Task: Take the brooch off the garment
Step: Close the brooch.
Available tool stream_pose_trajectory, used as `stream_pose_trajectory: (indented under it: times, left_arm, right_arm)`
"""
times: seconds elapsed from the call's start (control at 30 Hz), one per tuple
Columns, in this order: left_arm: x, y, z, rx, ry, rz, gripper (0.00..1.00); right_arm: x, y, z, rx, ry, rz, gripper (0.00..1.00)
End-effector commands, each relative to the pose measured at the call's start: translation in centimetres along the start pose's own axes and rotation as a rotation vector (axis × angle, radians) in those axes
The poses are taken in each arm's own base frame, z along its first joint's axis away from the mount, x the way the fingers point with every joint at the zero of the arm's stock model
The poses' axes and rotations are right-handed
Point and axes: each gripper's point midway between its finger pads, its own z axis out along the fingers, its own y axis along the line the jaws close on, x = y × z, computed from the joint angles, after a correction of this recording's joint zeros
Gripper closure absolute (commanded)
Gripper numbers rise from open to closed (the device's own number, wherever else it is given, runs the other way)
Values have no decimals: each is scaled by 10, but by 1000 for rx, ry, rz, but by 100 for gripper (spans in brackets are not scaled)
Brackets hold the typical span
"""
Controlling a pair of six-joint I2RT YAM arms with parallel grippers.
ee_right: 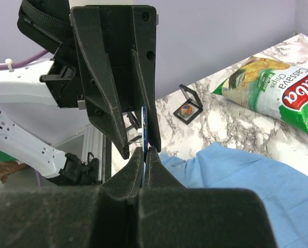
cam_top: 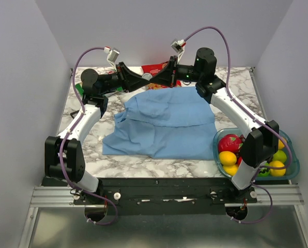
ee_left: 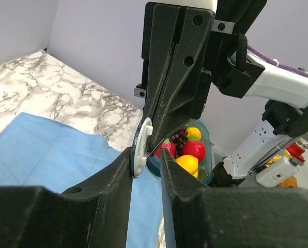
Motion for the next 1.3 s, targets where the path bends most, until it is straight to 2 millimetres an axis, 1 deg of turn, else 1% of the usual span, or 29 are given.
stream_pose_trajectory:
  times: [0.0,0.2,0.4,0.7,0.83,0.87,0.97,1.1,1.27]
  left_arm:
    - [-10,3,3,-9,-14,19,67]
    - [-12,15,5,-59,-27,-18,69]
    - [-15,22,7,-82,-35,-46,69]
    - [-18,28,8,-102,-47,-71,72]
    - [-20,34,6,-130,-59,-91,72]
    - [-23,38,4,-147,-74,-95,71]
    - [-26,40,2,-165,-91,-99,68]
    - [-28,44,-1,-181,-100,-114,68]
    - [-27,48,-2,-190,-104,-127,64]
  right_arm:
    - [0,7,-3,-31,6,-37,100]
    - [4,19,-2,-78,21,-83,100]
    - [7,26,-1,-93,32,-113,100]
    - [8,24,-1,-86,33,-119,100]
    - [5,25,-1,-86,26,-124,100]
    - [5,24,-1,-85,24,-125,100]
    - [4,24,-1,-79,21,-127,100]
    - [4,25,-1,-80,20,-129,100]
    - [4,25,-2,-81,20,-131,99]
